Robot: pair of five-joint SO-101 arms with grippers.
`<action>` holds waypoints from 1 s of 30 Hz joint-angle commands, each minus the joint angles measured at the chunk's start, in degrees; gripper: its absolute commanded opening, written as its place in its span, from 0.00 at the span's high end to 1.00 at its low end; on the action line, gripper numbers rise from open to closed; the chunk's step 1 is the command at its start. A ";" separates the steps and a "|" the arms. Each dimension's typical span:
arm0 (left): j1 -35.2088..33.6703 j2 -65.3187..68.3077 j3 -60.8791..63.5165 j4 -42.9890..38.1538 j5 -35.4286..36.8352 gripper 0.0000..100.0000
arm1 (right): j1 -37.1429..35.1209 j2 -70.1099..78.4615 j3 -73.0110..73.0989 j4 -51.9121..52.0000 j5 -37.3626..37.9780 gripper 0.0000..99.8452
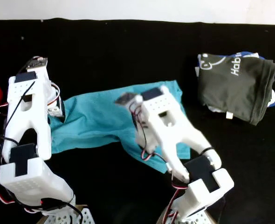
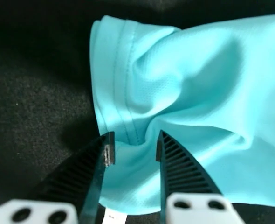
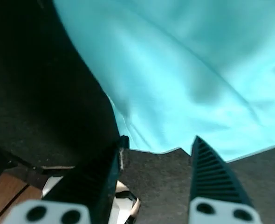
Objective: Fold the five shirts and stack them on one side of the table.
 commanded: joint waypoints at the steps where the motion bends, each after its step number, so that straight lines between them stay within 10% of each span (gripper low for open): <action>1: 0.48 -2.95 -1.89 0.35 0.53 0.84 | 1.54 -0.13 5.76 -6.55 -0.26 0.77; 8: 0.48 -2.59 -1.80 0.18 0.53 0.84 | 12.62 -0.48 8.22 -10.59 6.86 1.00; 30: 0.66 -2.51 -1.89 0.18 0.44 0.84 | 29.49 -0.48 -16.31 10.33 15.82 0.99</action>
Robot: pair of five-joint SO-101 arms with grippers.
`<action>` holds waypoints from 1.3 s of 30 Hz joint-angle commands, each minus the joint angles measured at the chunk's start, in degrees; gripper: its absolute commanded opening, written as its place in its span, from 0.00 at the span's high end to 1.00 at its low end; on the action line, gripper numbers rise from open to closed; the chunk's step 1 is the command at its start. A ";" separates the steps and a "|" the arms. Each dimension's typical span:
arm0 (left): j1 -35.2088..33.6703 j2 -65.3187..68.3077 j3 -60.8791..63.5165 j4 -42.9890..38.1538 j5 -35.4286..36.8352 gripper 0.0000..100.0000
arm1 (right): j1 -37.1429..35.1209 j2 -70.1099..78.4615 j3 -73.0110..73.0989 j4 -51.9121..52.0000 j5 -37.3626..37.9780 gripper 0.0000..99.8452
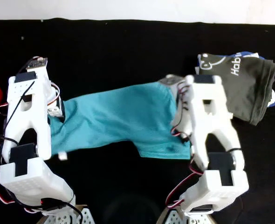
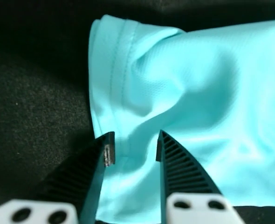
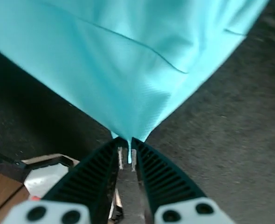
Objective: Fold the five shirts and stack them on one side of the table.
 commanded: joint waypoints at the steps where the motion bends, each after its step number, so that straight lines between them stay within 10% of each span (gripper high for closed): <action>1: 0.66 -2.51 -1.89 0.18 0.53 0.84 | 4.79 -0.57 -4.53 2.86 4.66 0.99; 24: 3.30 3.74 -9.10 0.00 3.52 0.85 | -11.56 -11.30 -6.02 -6.55 -4.31 0.83; 39: -3.65 32.31 -46.11 9.93 3.69 0.98 | -9.10 32.57 -33.98 -24.04 -12.66 0.83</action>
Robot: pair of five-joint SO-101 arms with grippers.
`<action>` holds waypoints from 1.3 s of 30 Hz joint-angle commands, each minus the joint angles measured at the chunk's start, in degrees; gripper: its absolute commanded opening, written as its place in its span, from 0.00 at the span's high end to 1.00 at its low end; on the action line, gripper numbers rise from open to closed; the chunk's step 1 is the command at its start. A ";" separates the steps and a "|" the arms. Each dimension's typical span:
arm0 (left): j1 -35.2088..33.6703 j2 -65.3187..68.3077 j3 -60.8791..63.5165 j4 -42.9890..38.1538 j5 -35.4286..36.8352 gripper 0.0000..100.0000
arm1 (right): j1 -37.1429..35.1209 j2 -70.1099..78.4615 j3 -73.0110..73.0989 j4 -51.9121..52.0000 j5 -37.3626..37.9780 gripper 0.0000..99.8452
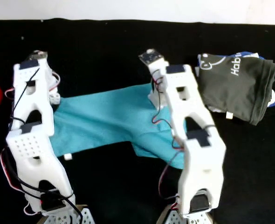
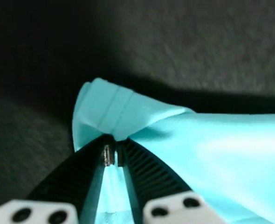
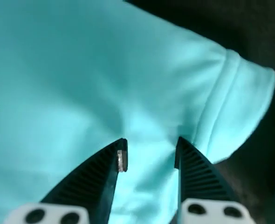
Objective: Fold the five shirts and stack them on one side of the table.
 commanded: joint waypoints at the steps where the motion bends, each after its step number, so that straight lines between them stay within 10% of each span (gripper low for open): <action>1: -1.54 2.51 -13.14 4.66 0.18 0.98 | 2.15 8.84 -13.67 -0.75 -0.44 0.83; 15: -1.01 12.62 -47.34 21.36 3.25 0.86 | 2.86 21.41 -55.78 22.37 -0.44 0.83; 31: -3.47 27.12 -49.98 12.57 6.24 0.86 | 6.55 33.71 -60.44 16.13 -0.35 0.83; 39: -3.47 27.03 -63.52 23.30 6.42 0.86 | 6.37 33.19 -77.49 29.14 -0.35 0.83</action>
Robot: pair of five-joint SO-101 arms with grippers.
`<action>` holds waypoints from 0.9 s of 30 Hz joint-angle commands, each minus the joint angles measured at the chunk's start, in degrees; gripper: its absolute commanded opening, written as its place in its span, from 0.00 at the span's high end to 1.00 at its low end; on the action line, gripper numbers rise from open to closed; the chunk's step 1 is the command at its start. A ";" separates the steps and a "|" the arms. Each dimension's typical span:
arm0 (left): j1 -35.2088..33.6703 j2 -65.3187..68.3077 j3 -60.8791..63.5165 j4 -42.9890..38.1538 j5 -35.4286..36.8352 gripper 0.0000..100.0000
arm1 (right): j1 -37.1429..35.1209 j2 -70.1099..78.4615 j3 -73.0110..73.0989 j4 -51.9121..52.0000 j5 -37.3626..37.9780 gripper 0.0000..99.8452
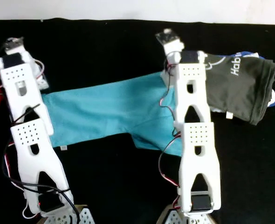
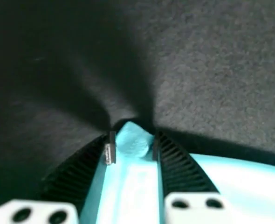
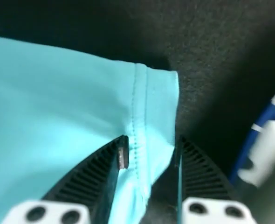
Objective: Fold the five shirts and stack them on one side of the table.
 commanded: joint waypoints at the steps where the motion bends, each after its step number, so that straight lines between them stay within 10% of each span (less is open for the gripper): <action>1: 0.75 -0.66 -9.63 6.95 0.62 0.86 | -0.75 -1.10 -13.58 7.87 -0.35 0.83; 8: 0.31 -8.57 -5.05 7.30 0.70 0.86 | 0.22 -9.71 -11.82 7.60 -0.35 0.83; 18: 4.53 -44.26 45.14 6.33 0.44 0.86 | -0.40 -44.88 30.55 7.43 -2.81 0.83; 27: 7.69 -60.62 86.64 -18.99 0.44 0.86 | -8.75 -68.35 73.45 2.51 -2.73 0.83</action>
